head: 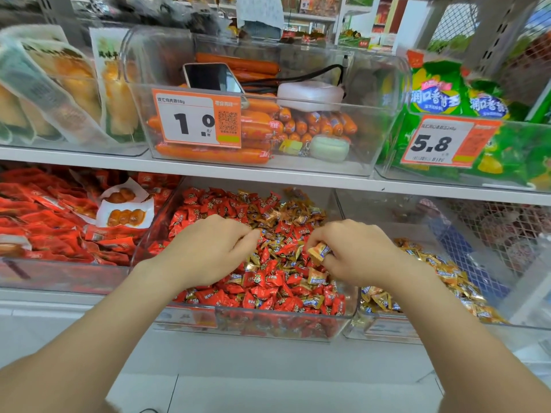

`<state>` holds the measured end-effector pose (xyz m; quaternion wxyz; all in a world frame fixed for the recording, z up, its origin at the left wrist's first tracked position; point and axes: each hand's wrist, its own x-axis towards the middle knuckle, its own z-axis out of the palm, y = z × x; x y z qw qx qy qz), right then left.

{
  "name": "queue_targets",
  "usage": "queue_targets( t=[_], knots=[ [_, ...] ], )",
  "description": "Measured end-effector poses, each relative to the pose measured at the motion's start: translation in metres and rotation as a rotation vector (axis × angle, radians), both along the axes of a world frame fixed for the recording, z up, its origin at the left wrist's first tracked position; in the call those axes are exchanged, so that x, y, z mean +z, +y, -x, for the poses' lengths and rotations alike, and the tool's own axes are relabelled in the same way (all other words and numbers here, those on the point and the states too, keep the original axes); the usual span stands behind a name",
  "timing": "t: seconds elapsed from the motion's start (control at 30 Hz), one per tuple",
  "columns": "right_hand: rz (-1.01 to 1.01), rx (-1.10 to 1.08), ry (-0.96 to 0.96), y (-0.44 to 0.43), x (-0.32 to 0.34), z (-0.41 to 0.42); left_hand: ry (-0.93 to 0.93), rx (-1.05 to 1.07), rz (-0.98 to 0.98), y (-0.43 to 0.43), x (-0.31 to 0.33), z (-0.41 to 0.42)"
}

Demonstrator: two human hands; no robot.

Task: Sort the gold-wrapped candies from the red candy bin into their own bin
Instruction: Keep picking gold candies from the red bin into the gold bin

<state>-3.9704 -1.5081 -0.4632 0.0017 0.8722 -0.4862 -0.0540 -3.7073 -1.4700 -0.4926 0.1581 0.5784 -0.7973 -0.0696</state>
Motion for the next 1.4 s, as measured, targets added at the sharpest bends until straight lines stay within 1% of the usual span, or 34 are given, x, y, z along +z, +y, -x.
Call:
queue_targets(
  t=[0.07, 0.17, 0.27, 0.37, 0.43, 0.53, 0.6, 0.63, 0.77, 0.83, 0.9, 0.97, 1.1, 1.23, 1.3, 1.37, 1.4],
  knots=[
    [-0.006, 0.001, -0.011, 0.001, -0.001, 0.0, 0.021, 0.012, -0.007, -0.003, -0.003, 0.001],
    [0.013, -0.031, 0.024, 0.0, 0.001, -0.004, 0.072, -0.018, -0.055, -0.006, -0.01, -0.001],
    [0.0, -0.069, 0.032, 0.0, 0.0, -0.006, -0.054, -0.048, -0.047, -0.007, -0.009, -0.001],
    [0.007, -0.095, 0.13, 0.0, -0.004, -0.007, -0.198, -0.016, -0.061, -0.006, -0.008, 0.005],
    [0.041, -0.083, 0.148, 0.001, -0.003, -0.011, -0.294, -0.01, -0.089, -0.006, -0.01, 0.01],
    [-0.038, -0.035, 0.137, 0.003, 0.006, -0.011, -0.374, -0.003, -0.09, -0.006, -0.011, 0.014],
    [-0.04, -0.023, 0.144, 0.003, 0.008, -0.013, -0.363, 0.006, -0.095, -0.007, -0.01, 0.015],
    [-0.033, -0.022, 0.2, 0.003, 0.006, -0.016, -0.353, 0.011, -0.1, -0.006, -0.01, 0.015],
    [0.121, 0.032, 0.372, 0.007, -0.006, -0.026, -0.271, 0.024, -0.045, -0.002, -0.013, 0.015],
    [0.161, 0.042, 0.417, 0.01, -0.007, -0.029, -0.202, 0.016, -0.003, 0.002, -0.013, 0.017],
    [0.182, 0.05, 0.396, 0.009, -0.009, -0.027, -0.143, 0.013, 0.031, 0.005, -0.012, 0.021],
    [0.182, 0.037, 0.239, 0.007, -0.007, -0.02, -0.07, 0.006, 0.064, 0.009, -0.012, 0.025],
    [0.061, -0.076, -0.243, 0.007, 0.0, 0.006, 0.164, -0.024, 0.07, 0.014, -0.012, 0.037],
    [0.006, -0.164, -0.765, 0.016, -0.001, 0.034, 0.302, -0.01, 0.036, 0.019, -0.013, 0.055],
    [-0.041, -0.267, -0.989, 0.019, 0.0, 0.05, 0.388, -0.006, 0.006, 0.022, -0.013, 0.065],
    [-0.052, -0.428, -1.103, 0.018, -0.002, 0.073, 0.497, -0.028, -0.055, 0.027, -0.011, 0.078],
    [-0.009, -0.502, -1.099, 0.014, -0.008, 0.088, 0.547, -0.046, -0.093, 0.03, -0.009, 0.085]
  ],
)
